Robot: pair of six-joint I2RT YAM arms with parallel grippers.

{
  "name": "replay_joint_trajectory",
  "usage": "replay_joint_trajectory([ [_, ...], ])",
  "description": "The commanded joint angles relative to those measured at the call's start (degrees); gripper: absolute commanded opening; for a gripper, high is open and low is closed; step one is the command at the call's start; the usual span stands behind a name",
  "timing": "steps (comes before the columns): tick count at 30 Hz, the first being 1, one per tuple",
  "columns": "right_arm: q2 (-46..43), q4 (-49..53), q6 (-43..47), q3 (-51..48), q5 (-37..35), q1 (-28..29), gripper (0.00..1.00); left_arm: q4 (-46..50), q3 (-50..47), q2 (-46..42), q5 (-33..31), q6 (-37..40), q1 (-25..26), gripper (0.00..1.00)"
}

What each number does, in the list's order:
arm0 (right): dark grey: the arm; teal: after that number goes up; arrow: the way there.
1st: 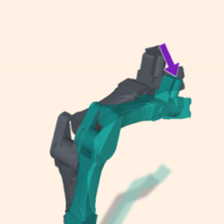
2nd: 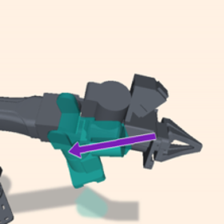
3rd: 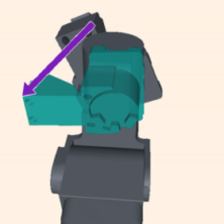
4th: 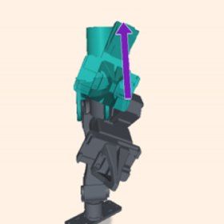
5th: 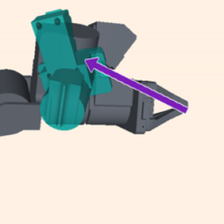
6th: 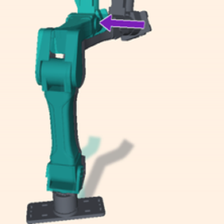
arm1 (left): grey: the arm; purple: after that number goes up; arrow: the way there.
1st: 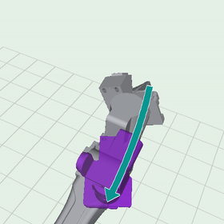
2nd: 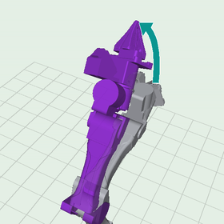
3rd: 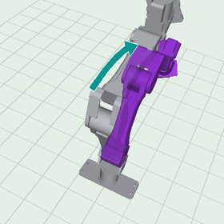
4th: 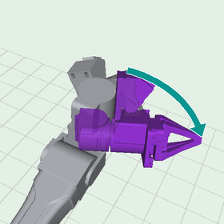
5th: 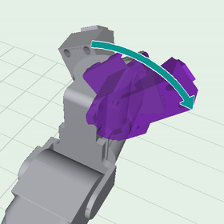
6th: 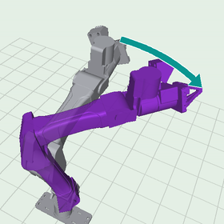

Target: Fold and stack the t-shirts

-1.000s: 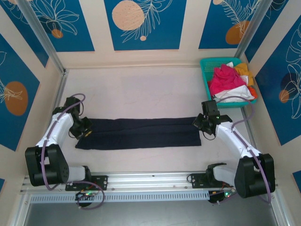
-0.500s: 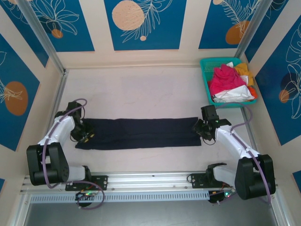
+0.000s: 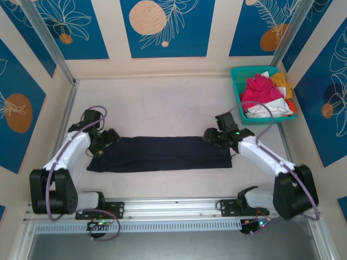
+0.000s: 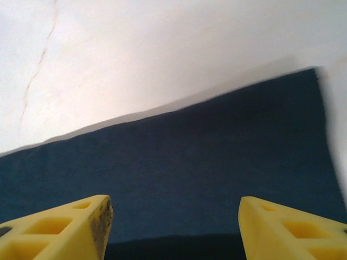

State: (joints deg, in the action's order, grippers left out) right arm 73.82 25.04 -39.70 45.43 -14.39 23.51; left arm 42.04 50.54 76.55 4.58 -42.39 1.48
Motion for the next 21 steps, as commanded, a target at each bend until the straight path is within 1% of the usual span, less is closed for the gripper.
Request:
replay_joint_trajectory([
  [1, 8.1, -2.8, -2.5, 5.5, 1.3, 6.9, 0.56, -4.2, 0.3, 5.9, 2.7, -3.7, 1.6, 0.77],
  [3, 12.9, -2.5, -3.1, 8.4, 1.1, 10.9, 0.52, -4.3, 0.2, 8.1, 2.6, -4.1, 1.6, 0.7],
  [4, 15.0, -2.0, -3.3, 9.5, 0.7, 12.6, 0.49, -4.1, 0.1, 8.7, 2.4, -4.0, 1.6, 0.68],
  [8, 19.4, 0.0, -4.3, 10.3, 0.9, 15.7, 0.41, -3.9, -1.5, 8.3, 0.7, -3.7, 1.5, 0.65],
  [12, 18.5, 0.3, -4.9, 7.3, 3.2, 17.3, 0.36, -4.2, -2.9, 8.2, -0.8, -3.2, 1.3, 0.65],
  [18, 16.0, 2.9, -4.1, 4.4, 5.4, 19.9, 0.31, -5.3, -3.1, 10.0, -0.3, -3.5, 1.1, 0.66],
  [21, 15.3, 2.8, -3.5, 3.5, 8.4, 20.9, 0.29, -5.6, -2.8, 10.4, -0.6, -3.5, 1.1, 0.66],
])
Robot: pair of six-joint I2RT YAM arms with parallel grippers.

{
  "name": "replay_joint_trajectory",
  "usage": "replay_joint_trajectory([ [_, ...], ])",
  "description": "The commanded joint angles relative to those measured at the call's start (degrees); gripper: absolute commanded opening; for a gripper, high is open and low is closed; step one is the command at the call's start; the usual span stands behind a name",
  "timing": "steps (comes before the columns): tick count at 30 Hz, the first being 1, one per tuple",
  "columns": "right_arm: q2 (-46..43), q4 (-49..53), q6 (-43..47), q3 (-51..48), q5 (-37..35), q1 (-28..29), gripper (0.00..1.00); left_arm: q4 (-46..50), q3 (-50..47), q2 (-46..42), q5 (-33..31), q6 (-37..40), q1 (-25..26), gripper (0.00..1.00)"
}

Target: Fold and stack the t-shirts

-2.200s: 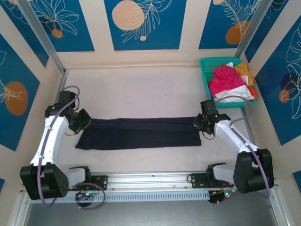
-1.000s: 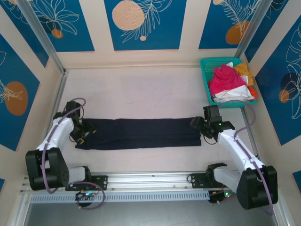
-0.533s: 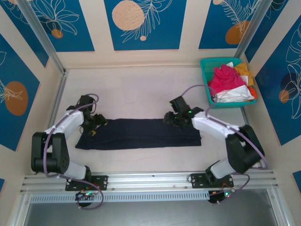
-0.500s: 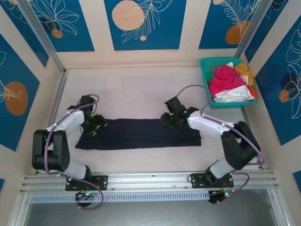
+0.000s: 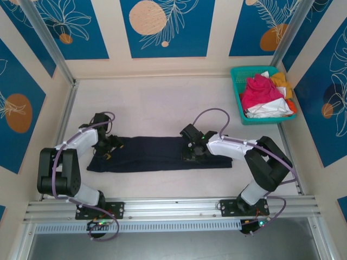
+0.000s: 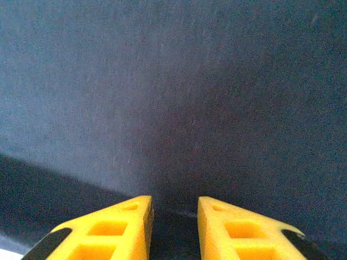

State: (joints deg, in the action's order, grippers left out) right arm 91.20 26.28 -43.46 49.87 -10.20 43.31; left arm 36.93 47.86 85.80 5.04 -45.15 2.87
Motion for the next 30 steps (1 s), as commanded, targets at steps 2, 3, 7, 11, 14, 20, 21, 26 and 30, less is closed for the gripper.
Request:
replay_joint_trajectory([
  [2, -1.9, 1.5, 1.5, -0.9, 6.8, 2.0, 0.29, -0.7, 0.2, 1.7, -1.3, -0.4, -0.3, 0.67],
  [3, -1.8, 1.8, 2.1, -0.7, 7.5, 2.6, 0.29, -0.9, 0.3, 2.2, -1.4, -0.4, -0.4, 0.67],
  [7, -1.8, 3.4, 3.6, 0.4, 7.3, 4.9, 0.29, -2.9, 2.0, 5.5, -1.6, -0.3, -0.4, 0.67],
  [11, -3.2, 2.7, 4.2, 1.5, 5.2, 3.8, 0.29, -4.4, 6.7, 11.1, -1.4, 0.2, -0.5, 0.67],
  [14, -4.6, 1.7, 4.1, 1.7, 3.9, 1.9, 0.3, -4.1, 12.6, 16.3, -1.4, 1.4, -0.4, 0.67],
  [20, -7.1, 0.9, 1.5, -0.8, 0.9, -2.6, 0.38, 2.7, 31.5, 30.5, -3.6, 7.4, -0.5, 0.64],
  [21, -7.6, 0.7, 1.2, -1.4, 0.9, -3.3, 0.38, 4.5, 35.1, 32.9, -3.9, 8.7, -0.4, 0.63],
  [26, -9.8, 0.5, 0.5, -3.7, -0.1, -5.1, 0.4, 13.5, 56.7, 47.1, -3.8, 13.7, -0.2, 0.61],
  [30, -10.8, 0.7, 0.0, -5.1, -2.9, -7.2, 0.41, 21.2, 74.0, 57.3, -2.3, 16.6, 1.1, 0.63],
])
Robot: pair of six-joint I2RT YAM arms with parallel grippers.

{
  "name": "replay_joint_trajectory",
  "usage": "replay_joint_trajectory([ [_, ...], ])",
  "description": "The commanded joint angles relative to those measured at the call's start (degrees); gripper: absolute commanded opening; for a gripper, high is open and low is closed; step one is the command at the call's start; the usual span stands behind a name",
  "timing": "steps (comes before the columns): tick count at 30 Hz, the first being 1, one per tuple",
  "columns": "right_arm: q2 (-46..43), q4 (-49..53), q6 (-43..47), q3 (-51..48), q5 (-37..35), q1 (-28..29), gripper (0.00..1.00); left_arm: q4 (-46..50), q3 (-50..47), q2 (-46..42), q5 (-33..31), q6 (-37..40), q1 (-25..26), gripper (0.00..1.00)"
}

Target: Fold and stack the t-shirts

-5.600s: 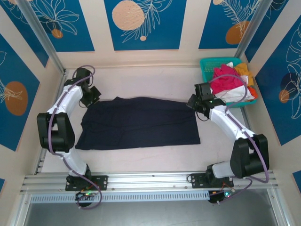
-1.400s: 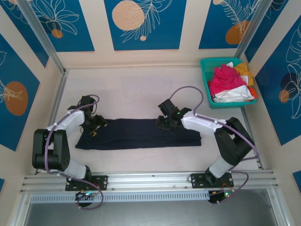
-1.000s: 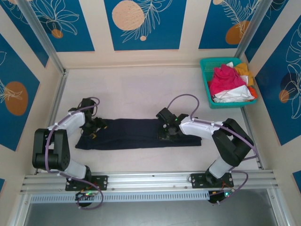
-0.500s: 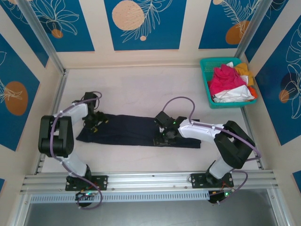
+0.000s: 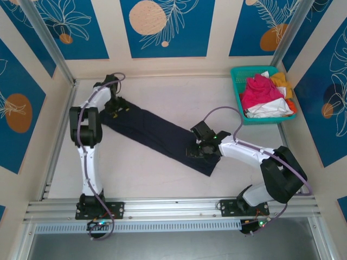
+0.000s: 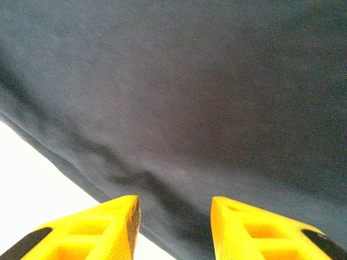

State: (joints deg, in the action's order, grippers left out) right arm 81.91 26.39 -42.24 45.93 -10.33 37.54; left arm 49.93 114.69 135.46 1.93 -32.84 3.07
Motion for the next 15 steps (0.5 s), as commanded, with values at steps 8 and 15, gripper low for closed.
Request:
replay_joint_trajectory([
  [8, 1.6, -3.3, 2.9, 0.8, -2.3, -11.3, 0.43, 9.4, 20.8, 12.6, 12.2, 7.7, 4.1, 0.7],
  [15, 9.3, -3.4, 6.1, 4.1, 0.7, -14.6, 0.38, 5.4, 17.9, 1.9, 19.3, 9.9, 4.1, 0.9],
])
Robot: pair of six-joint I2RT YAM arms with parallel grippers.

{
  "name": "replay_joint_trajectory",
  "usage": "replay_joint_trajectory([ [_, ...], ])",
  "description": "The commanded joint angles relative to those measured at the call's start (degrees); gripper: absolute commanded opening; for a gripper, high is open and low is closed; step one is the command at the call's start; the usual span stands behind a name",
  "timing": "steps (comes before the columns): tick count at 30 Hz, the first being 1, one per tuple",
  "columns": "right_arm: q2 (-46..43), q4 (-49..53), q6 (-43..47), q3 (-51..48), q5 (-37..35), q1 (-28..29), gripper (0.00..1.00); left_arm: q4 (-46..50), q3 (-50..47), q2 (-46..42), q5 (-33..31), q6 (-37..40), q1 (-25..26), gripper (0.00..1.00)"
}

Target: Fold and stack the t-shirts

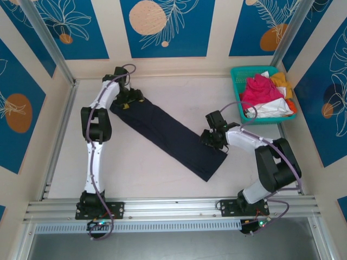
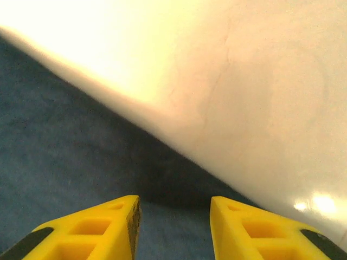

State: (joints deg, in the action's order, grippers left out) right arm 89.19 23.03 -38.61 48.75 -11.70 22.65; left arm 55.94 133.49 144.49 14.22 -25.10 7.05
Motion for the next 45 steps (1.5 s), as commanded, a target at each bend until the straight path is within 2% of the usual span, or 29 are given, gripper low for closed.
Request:
replay_joint_trajectory([
  [1, 2.6, -0.1, 2.4, 1.0, 2.8, 0.4, 0.37, -1.0, -1.0, -8.5, 8.3, 2.3, -0.1, 0.94],
  [3, 3.0, -0.3, 2.0, -0.1, 4.0, 0.9, 0.36, -1.9, -0.9, -11.7, 10.1, 2.2, -0.5, 1.0],
  [8, 2.8, -1.1, 0.3, -2.8, 5.0, 5.6, 0.35, -2.8, -4.5, -20.0, 7.5, 1.6, -1.2, 1.0],
  [12, 3.4, -0.1, -0.1, -1.1, 3.2, 10.4, 0.35, -11.3, -21.9, -31.0, 3.9, -0.8, -1.2, 1.0],
  [15, 1.9, -0.1, 1.6, 2.0, 1.1, 11.4, 0.38, -18.5, -37.3, -39.8, 0.3, -3.0, -1.2, 1.0],
  [20, 3.7, -5.2, 9.6, 10.7, 0.0, 11.9, 0.54, -26.9, -59.8, -53.1, -5.3, -5.4, -1.2, 1.0],
  [24, 12.3, -9.1, 15.2, 21.4, 0.2, 12.3, 0.58, -28.0, -73.6, -63.5, -7.9, -5.2, -1.1, 1.0],
  [29, 26.5, -10.9, 17.2, 39.5, 4.1, 12.9, 0.58, -25.0, -84.3, -74.7, -9.2, -4.6, -0.2, 1.0],
  [32, 35.8, -9.8, 15.8, 51.6, 8.4, 13.4, 0.55, -23.8, -89.2, -79.9, -9.0, -6.1, 0.2, 1.0],
  [40, 59.5, -2.3, 9.3, 83.5, 20.0, 16.4, 0.48, -21.5, -93.7, -85.5, -8.7, -8.4, 0.6, 1.0],
  [45, 69.8, -0.9, 4.6, 96.5, 21.0, 16.9, 0.46, -19.5, -92.5, -86.5, -8.3, -8.0, 0.8, 1.0],
])
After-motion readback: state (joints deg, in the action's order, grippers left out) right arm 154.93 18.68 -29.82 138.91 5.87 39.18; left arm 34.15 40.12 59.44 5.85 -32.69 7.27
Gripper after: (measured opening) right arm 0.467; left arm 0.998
